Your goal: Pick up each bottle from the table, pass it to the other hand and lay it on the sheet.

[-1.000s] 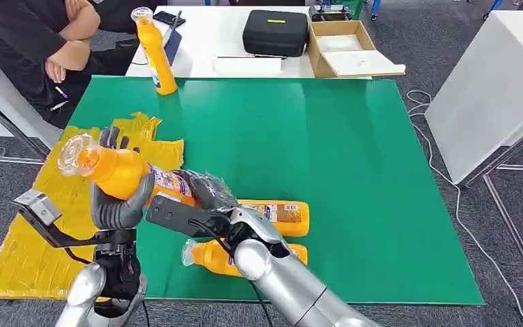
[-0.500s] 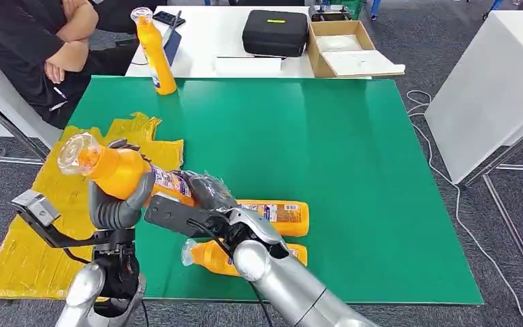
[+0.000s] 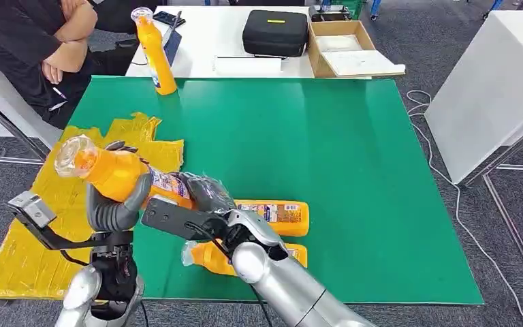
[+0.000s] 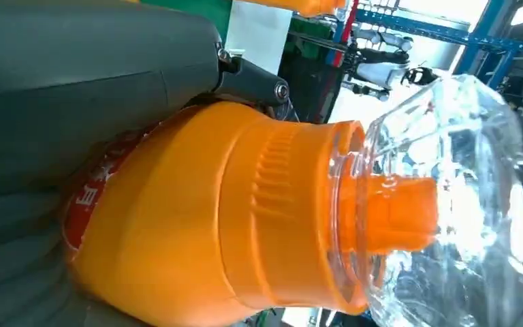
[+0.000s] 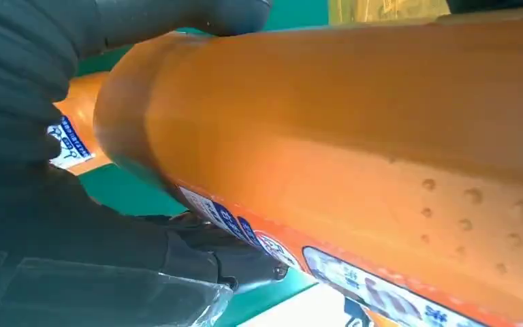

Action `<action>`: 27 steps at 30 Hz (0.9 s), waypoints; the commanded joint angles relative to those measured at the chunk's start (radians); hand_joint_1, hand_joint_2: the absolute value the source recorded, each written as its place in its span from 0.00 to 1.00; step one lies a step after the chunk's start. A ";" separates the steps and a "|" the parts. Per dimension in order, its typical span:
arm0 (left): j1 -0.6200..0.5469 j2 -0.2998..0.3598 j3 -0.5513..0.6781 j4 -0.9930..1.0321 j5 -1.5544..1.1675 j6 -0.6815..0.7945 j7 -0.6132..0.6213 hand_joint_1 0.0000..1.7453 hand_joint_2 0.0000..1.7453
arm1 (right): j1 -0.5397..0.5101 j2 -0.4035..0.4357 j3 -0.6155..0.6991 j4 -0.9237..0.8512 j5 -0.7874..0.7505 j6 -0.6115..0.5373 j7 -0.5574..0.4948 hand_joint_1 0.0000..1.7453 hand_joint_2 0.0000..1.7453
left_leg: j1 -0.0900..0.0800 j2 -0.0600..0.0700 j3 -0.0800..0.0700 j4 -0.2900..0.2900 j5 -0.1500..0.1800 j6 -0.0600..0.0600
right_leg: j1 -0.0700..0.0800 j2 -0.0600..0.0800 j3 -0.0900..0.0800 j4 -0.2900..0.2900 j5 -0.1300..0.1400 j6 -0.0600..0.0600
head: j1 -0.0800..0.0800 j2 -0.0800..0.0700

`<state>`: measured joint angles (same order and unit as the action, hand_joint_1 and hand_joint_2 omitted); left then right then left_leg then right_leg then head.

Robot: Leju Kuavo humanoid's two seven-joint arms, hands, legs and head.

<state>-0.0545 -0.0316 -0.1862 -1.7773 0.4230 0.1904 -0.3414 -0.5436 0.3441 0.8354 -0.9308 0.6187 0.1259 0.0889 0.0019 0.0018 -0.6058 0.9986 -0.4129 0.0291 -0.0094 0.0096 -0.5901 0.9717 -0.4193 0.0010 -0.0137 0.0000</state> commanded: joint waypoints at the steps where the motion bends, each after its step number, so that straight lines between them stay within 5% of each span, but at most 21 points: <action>1: 0.011 -0.020 0.106 -0.074 0.033 -0.048 0.017 1.00 1.00 | -0.006 -0.086 0.005 -0.052 -0.017 0.005 0.003 0.00 0.00 | 0.001 -0.002 0.002 0.000 -0.001 -0.001 | 0.001 -0.003 0.004 -0.001 -0.001 0.000 | 0.000 0.000; 4: 0.015 -0.026 0.122 -0.080 0.018 -0.042 0.007 1.00 1.00 | 0.004 -0.090 -0.019 -0.069 -0.027 -0.003 0.002 0.00 0.00 | 0.000 -0.002 0.001 0.000 0.000 -0.001 | 0.000 -0.002 0.002 -0.001 0.000 0.000 | 0.000 0.000; 11: 0.099 0.003 0.287 -0.127 -0.135 0.027 -0.066 1.00 1.00 | 0.043 -0.246 -0.220 -0.189 -0.044 -0.033 -0.070 0.00 0.00 | 0.000 -0.003 0.002 0.000 0.000 -0.001 | 0.000 -0.003 0.003 -0.001 0.000 0.000 | 0.000 0.000; 14: 0.048 0.087 0.268 0.005 -0.700 0.299 -0.128 1.00 1.00 | 0.076 -0.270 -0.314 -0.267 0.036 0.009 -0.074 0.00 0.00 | 0.000 -0.004 0.004 -0.001 0.000 -0.002 | 0.000 -0.005 0.006 -0.002 -0.001 0.000 | 0.000 0.000; 16: 0.028 0.098 0.257 0.053 -0.824 0.351 -0.122 1.00 1.00 | 0.090 -0.273 -0.326 -0.290 0.054 0.018 -0.074 0.00 0.00 | -0.001 -0.008 0.003 -0.001 0.001 -0.002 | 0.000 -0.009 0.006 -0.001 -0.002 0.000 | 0.000 0.000; 17: 0.014 0.129 0.236 0.123 -1.122 0.475 -0.077 1.00 1.00 | 0.104 -0.272 -0.336 -0.319 0.069 0.023 -0.077 0.00 0.00 | 0.000 -0.009 0.004 -0.001 0.000 -0.002 | 0.000 -0.009 0.007 -0.002 -0.002 0.000 | 0.000 0.000; 22: 0.013 0.146 0.225 0.160 -1.233 0.505 -0.036 1.00 1.00 | 0.108 -0.266 -0.334 -0.332 0.088 0.031 -0.070 0.00 0.00 | 0.000 -0.004 0.004 -0.001 0.000 -0.003 | 0.000 -0.004 0.005 -0.001 -0.001 -0.001 | 0.000 0.000; 27: -0.037 0.267 0.152 0.426 -1.541 0.508 0.128 1.00 1.00 | 0.096 -0.296 -0.307 -0.394 0.086 0.079 -0.080 0.00 0.00 | -0.001 -0.003 0.004 -0.002 0.001 -0.002 | -0.001 -0.004 0.004 -0.001 -0.001 -0.001 | 0.000 0.000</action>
<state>-0.0094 0.0920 0.0431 -1.7154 -0.9219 0.6771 -0.3176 -0.4284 0.1095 0.5199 -1.2478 0.7069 0.1545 0.0168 0.0015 0.0014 -0.6053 0.9987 -0.4129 0.0291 -0.0096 0.0090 -0.5897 0.9714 -0.4193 0.0010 -0.0137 0.0000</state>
